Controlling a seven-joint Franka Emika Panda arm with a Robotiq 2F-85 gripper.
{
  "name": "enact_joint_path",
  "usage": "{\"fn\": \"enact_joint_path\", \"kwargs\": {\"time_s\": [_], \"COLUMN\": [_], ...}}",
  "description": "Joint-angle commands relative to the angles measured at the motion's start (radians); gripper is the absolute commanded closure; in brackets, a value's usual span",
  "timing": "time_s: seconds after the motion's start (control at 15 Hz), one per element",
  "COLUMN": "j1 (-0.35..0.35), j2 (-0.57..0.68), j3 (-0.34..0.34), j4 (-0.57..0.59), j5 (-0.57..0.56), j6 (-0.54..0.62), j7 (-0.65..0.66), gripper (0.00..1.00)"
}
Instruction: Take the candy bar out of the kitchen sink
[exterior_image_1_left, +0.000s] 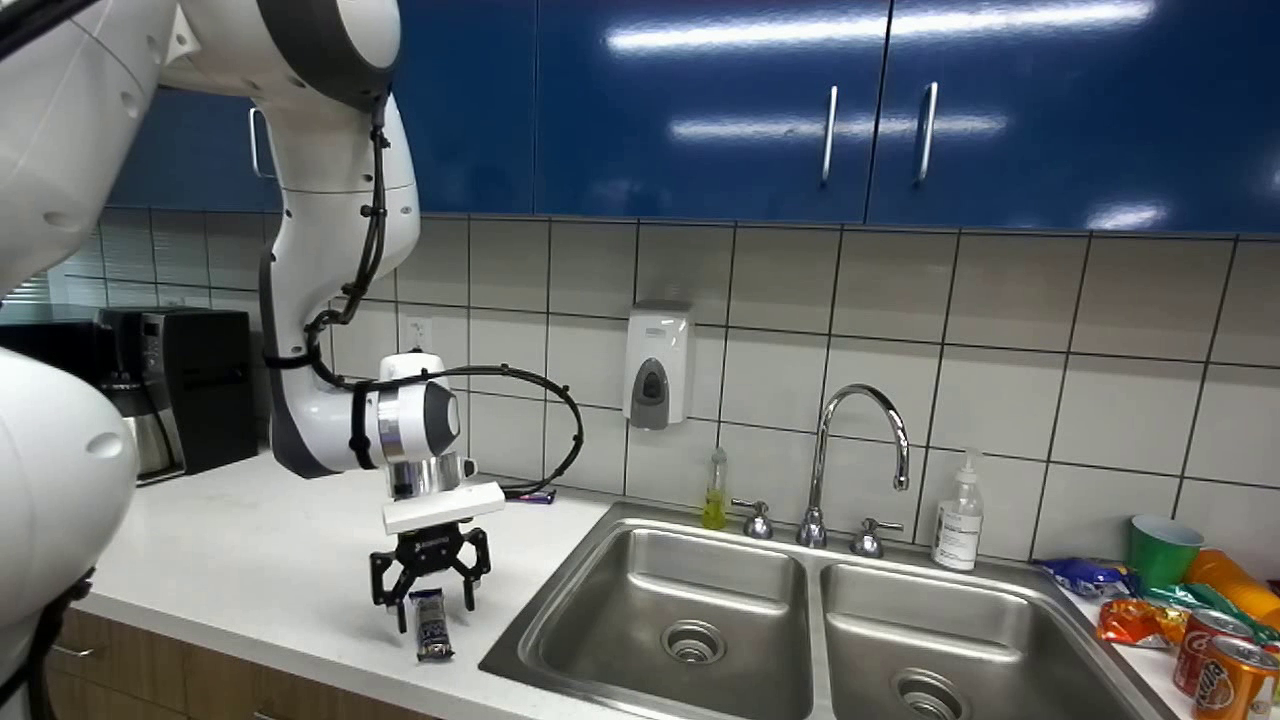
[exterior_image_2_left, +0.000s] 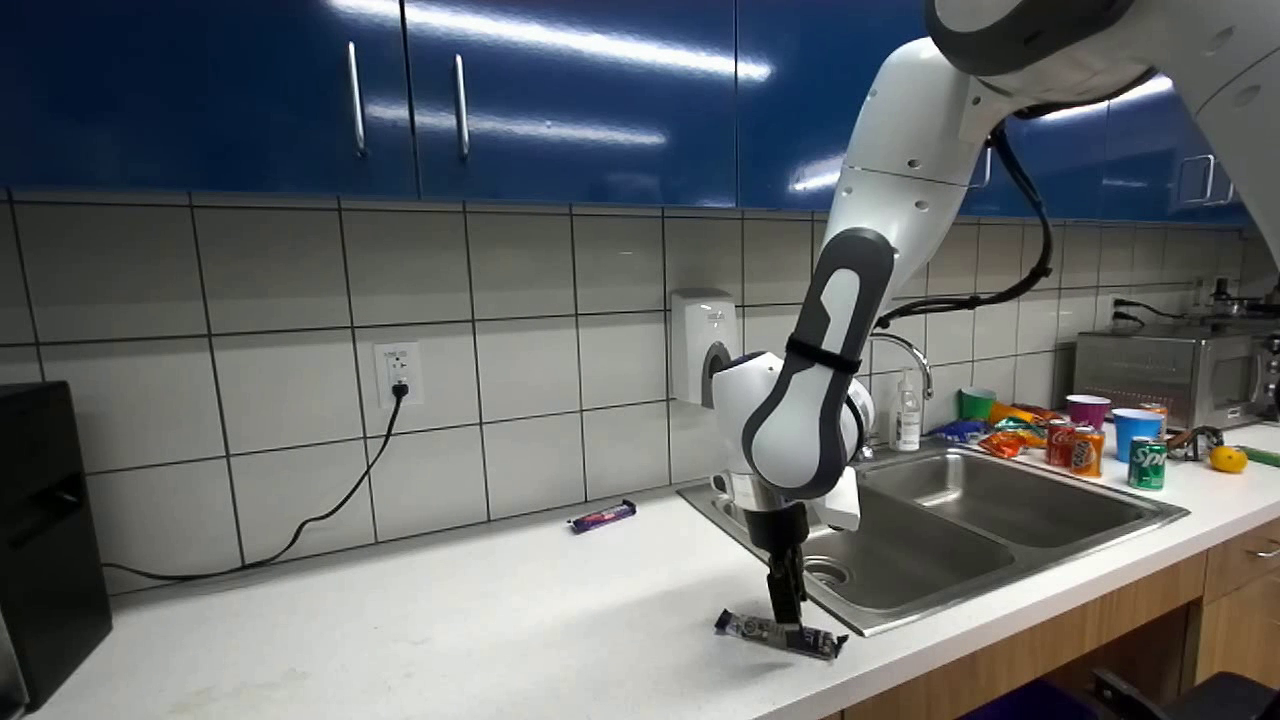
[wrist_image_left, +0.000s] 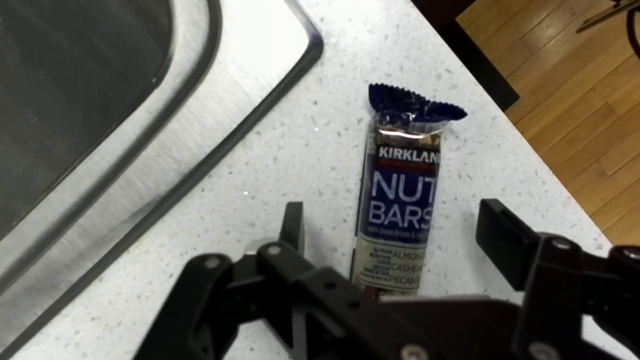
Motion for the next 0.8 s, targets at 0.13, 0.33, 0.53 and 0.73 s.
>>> {"fn": "enact_joint_path", "kwargs": {"time_s": [0.13, 0.33, 0.53, 0.73], "j1": [0.003, -0.006, -0.008, -0.018], "j2": [-0.012, -0.028, -0.053, -0.074], "j3": [0.001, 0.009, 0.008, 0.009], "j4": [0.003, -0.005, -0.014, -0.019], "j5": [-0.011, 0.006, 0.013, 0.029], "j6": [-0.008, -0.005, -0.007, -0.006], "j7": [0.030, 0.028, 0.037, 0.044], "gripper": [0.00, 0.00, 0.00, 0.00]}}
